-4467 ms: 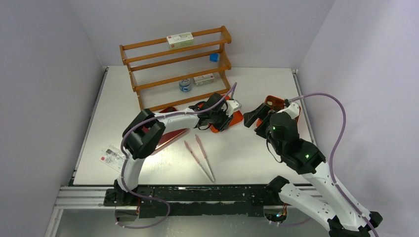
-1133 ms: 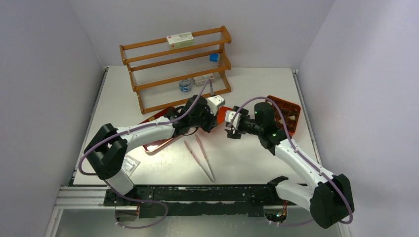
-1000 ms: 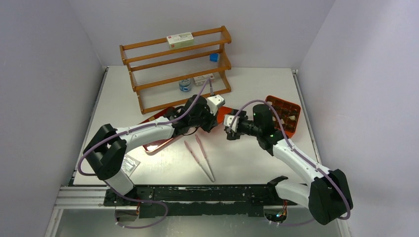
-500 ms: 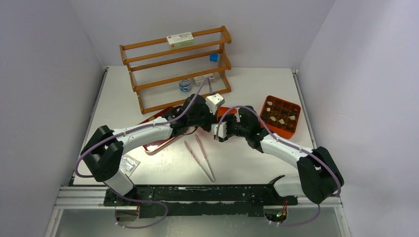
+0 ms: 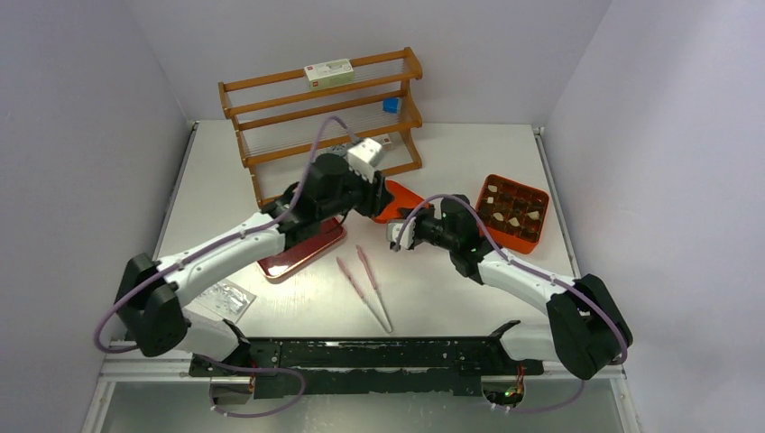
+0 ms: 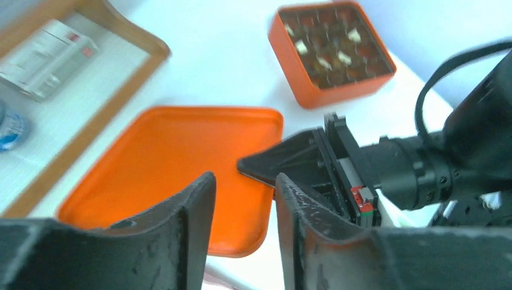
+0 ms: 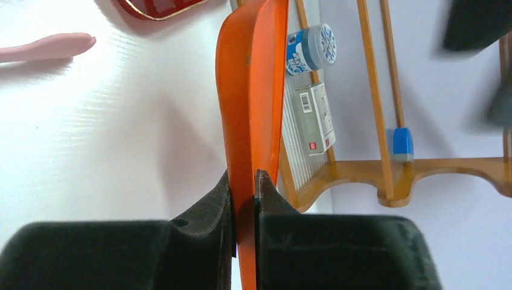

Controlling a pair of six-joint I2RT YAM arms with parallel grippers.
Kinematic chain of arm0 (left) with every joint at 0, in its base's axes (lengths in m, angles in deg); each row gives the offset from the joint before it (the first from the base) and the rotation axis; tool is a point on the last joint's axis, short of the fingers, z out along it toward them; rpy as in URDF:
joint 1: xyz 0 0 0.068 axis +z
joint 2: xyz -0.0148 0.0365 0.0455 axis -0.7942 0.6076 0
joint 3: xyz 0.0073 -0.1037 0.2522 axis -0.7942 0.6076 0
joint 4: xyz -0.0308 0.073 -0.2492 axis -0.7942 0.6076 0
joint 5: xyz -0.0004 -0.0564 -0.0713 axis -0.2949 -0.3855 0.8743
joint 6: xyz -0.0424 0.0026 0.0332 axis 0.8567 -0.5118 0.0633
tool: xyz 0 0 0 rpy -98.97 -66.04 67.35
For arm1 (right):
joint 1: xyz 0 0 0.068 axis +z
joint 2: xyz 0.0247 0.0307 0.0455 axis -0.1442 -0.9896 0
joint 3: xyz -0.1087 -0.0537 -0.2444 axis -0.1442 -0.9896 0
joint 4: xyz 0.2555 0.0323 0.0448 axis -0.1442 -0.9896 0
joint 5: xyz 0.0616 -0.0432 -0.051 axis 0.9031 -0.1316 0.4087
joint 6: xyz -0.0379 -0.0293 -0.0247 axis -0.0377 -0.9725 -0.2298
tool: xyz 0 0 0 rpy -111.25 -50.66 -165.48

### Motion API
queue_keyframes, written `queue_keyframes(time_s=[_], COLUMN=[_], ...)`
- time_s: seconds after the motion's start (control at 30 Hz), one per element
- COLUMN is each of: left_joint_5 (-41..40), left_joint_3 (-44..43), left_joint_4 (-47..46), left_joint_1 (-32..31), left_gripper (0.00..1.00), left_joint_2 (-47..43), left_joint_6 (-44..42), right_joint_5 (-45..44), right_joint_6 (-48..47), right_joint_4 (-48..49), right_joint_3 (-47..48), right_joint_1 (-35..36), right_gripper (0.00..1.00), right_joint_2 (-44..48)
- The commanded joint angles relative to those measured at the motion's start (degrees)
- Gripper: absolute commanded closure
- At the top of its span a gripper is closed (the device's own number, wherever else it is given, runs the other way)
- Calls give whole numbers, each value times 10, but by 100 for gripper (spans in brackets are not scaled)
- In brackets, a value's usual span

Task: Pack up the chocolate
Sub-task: Pick up the box lid from the center of the board.

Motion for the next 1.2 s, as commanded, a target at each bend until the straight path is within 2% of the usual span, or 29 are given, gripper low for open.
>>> queue_keyframes(time_s=[0.0,0.1,0.17,0.23,0.27,0.33,0.4,0.5,0.6,0.8,1.03,1.17], left_joint_5=[-58,-86,-99,-108,-113,-115,-130,-153,-160,-167,-193,-192], left_joint_3=[-28,-28,-31,-30,-25,-9,8,21,22,31,-3,-21], left_joint_4=[-16,-36,-31,-33,-39,-59,-72,-82,-101,-211,-304,-364], left_joint_1=[16,19,21,21,21,21,20,18,13,-16,-67,-93], left_gripper=[48,41,40,41,42,44,48,50,53,58,55,54], left_joint_2=[-68,-110,-134,-154,-162,-170,-167,-142,-100,-3,145,221], left_joint_6=[51,80,96,108,114,113,117,122,130,169,193,215], right_joint_5=[-25,-59,-104,-173,-217,-309,-368,-424,-425,-518,-646,-680], right_joint_6=[68,208,315,410,455,536,593,700,740,798,851,834], right_joint_4=[34,50,78,64,42,-38,-150,-247,-244,-265,-267,-240], right_joint_3=[13,39,54,89,116,187,272,359,374,421,444,442], right_joint_1=[0,-4,-11,-12,-12,-12,-12,-15,-17,-22,-23,-24], right_gripper=[100,100,100,98,94,93,94,94,100,100,100,100], right_joint_2=[14,30,41,41,36,11,-17,-33,-11,9,57,91])
